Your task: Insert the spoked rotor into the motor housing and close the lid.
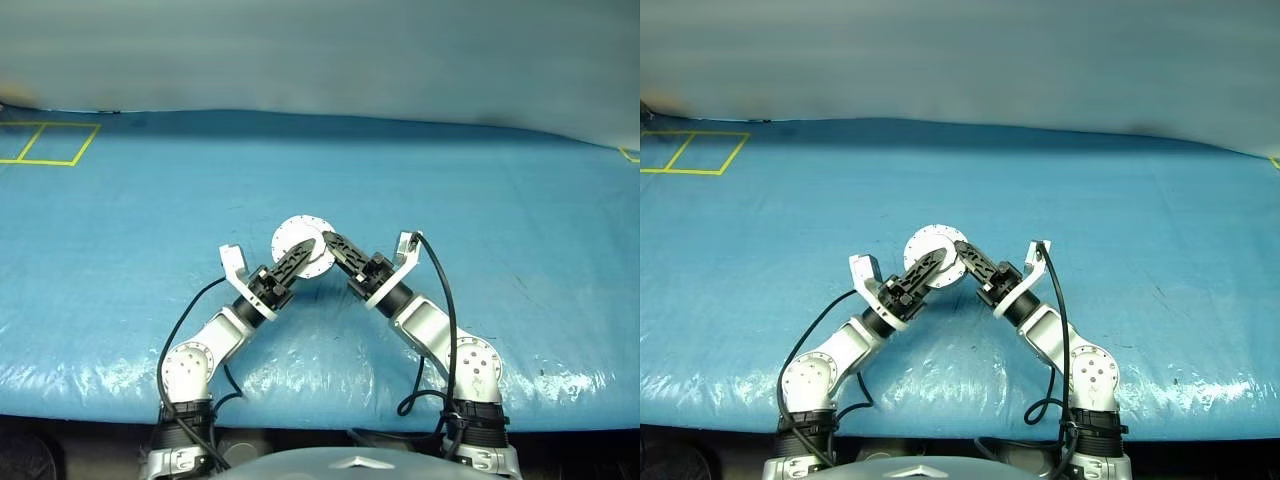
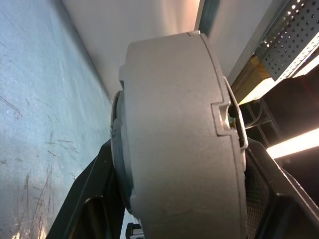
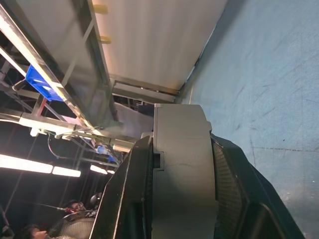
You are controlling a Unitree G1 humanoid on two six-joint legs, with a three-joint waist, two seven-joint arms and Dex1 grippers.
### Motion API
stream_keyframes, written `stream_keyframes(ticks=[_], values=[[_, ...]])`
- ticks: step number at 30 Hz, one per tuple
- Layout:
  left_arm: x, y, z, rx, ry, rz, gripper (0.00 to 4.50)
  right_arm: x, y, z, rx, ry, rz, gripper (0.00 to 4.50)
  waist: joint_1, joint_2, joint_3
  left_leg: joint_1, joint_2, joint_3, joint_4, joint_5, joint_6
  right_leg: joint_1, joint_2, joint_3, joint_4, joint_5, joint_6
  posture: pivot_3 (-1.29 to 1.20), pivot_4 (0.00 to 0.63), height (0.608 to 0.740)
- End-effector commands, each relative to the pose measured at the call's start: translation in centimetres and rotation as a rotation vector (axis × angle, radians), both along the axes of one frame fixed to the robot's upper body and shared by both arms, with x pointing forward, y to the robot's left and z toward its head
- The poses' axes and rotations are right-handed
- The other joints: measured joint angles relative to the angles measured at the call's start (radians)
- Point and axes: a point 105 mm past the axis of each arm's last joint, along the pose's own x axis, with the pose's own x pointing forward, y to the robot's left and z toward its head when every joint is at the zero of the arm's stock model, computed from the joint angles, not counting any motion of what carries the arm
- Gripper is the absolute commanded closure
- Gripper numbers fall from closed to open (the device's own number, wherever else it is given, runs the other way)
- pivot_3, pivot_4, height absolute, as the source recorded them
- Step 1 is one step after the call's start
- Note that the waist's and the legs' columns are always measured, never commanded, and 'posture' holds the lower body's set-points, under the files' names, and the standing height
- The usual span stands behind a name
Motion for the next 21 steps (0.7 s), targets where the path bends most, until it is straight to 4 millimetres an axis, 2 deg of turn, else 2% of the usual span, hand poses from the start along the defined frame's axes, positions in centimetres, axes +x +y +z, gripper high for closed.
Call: stream_keyframes(ticks=[1,10,11,14,21], values=[[0.3,-0.3,0.2,-0.015,0.025,-0.033,1.90,-0.1,0.5,1.9,-0.002,-0.090,-0.001,3.29,0.000,0.000,0.000,0.000,0.000,0.000,0.000,0.000,0.000,0.000,0.000,0.000,0.000,0.000,0.000,0.00,0.150,0.740],[0.7,-0.3,-0.4,0.041,0.052,-0.001,1.90,0.0,0.2,2.0,-0.044,-0.140,-0.050,3.29,0.001,0.000,0.000,0.000,0.000,0.000,0.000,0.000,0.000,0.000,0.000,0.000,0.000,0.001,0.001,0.00,0.150,0.740],[0.8,-0.2,-0.5,0.049,0.050,0.007,1.90,-0.1,0.2,2.1,-0.038,-0.142,-0.048,2.55,0.001,0.000,0.000,0.000,0.000,0.000,0.000,0.000,0.000,0.000,0.000,0.000,0.000,0.001,0.001,0.00,0.150,0.740],[1.3,0.3,-0.4,0.092,0.033,0.056,1.90,0.0,0.3,1.8,-0.013,-0.106,-0.029,1.61,0.001,0.000,0.000,0.000,0.000,0.000,0.000,0.000,0.000,0.000,0.000,0.000,0.000,0.000,0.000,0.00,0.150,0.740],[3.6,3.6,1.1,0.133,-0.036,0.206,1.90,0.2,0.4,1.4,-0.035,-0.087,-0.027,1.61,-0.002,0.000,0.000,0.000,0.000,0.000,0.000,0.000,0.000,0.000,0.000,0.000,0.001,0.001,0.000,0.00,0.150,0.740]])
